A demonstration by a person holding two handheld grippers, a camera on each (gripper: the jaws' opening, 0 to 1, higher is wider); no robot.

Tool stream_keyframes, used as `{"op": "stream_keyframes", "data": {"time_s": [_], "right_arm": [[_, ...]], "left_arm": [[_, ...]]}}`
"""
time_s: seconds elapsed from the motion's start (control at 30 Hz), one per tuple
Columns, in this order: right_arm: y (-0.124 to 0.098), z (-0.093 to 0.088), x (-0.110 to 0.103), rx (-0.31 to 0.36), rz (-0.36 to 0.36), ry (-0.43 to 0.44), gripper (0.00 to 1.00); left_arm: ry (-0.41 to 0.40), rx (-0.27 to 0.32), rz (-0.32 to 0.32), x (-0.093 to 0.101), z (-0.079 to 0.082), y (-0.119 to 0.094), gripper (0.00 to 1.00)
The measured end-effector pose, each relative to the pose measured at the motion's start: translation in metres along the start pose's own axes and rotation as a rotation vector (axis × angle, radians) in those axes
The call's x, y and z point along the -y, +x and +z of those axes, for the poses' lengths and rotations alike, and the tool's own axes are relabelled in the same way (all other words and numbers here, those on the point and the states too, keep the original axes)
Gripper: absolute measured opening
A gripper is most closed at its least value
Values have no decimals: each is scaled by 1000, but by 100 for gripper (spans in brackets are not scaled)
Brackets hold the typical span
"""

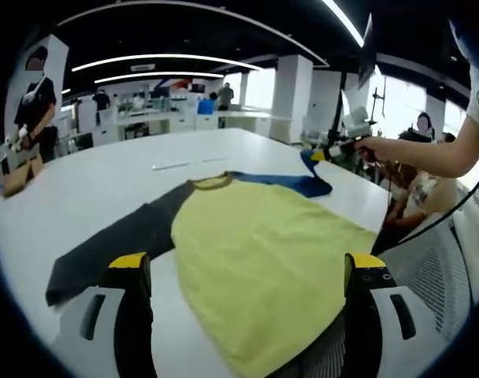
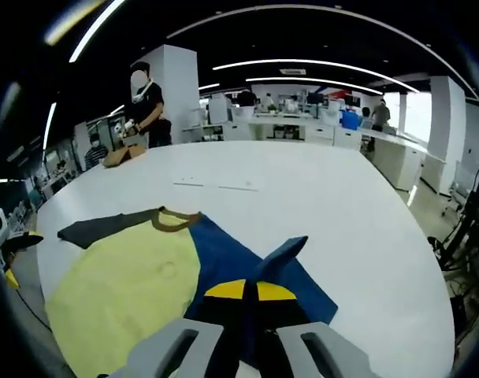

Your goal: Fold the garment on the visible template until the final outline fits inside the template.

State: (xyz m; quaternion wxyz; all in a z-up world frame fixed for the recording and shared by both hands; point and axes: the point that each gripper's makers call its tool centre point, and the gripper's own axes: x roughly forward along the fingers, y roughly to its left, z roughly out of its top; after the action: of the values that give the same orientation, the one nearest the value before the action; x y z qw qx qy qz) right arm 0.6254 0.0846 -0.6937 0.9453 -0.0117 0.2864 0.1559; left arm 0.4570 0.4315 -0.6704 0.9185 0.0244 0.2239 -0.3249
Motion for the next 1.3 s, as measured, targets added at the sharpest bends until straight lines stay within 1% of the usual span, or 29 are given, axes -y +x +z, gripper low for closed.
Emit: {"op": "stream_keyframes", "data": {"time_s": [0.53, 0.73, 1.3], "right_arm": [[12, 11, -24, -9, 52, -44, 0], [18, 20, -38, -5, 78, -62, 0], [33, 35, -78, 2, 142, -99, 0]], "left_arm": [[-2, -1, -2, 0, -1, 1, 99], [1, 0, -5, -1, -1, 1, 99], [-3, 2, -10, -3, -2, 3, 99]]}}
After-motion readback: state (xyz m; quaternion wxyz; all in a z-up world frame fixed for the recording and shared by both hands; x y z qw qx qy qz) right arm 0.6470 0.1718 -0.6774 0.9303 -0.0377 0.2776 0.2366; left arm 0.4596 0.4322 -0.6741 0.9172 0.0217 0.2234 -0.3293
